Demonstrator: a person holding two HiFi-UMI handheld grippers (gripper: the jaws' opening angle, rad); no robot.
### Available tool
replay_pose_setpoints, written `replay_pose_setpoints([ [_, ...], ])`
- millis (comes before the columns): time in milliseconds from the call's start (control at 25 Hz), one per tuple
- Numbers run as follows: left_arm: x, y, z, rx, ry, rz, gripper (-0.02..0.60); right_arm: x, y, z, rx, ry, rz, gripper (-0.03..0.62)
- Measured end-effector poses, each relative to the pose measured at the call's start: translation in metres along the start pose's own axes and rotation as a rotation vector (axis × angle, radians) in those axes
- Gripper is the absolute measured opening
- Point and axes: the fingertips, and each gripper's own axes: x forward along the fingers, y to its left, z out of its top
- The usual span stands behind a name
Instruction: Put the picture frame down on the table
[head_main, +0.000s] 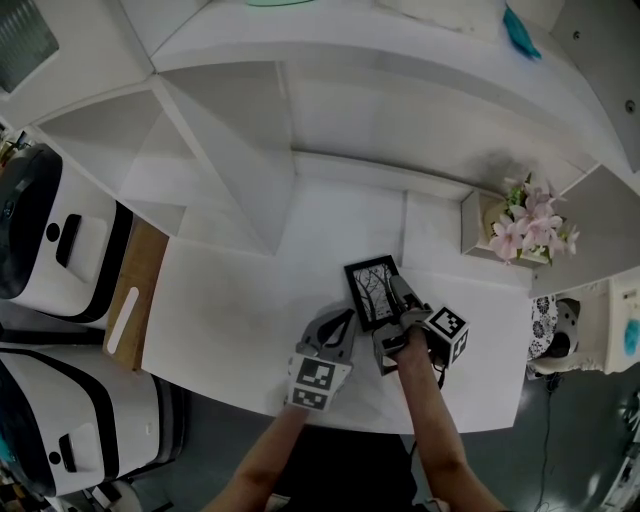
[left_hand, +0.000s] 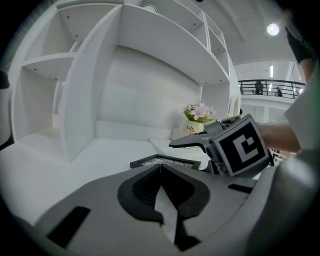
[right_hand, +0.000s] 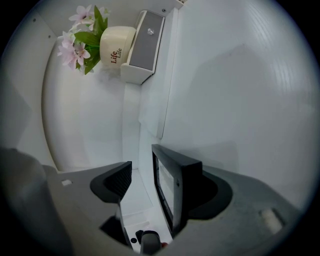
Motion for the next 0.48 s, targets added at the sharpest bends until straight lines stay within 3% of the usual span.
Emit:
replay_pose_setpoints([
  [280,-0.0014,-0.0040,-0.0052,0.003,0.010,-0.003,0.012,0.0023,0.0033,0.0020,0.004,0.012,-0.063,0.399],
  [480,-0.0026,-0.0048,-0.0042,0.001,0.006,-0.002,0.012,0.0022,0.0034,0.0016,0.009,0.014,-0.099,0.419],
])
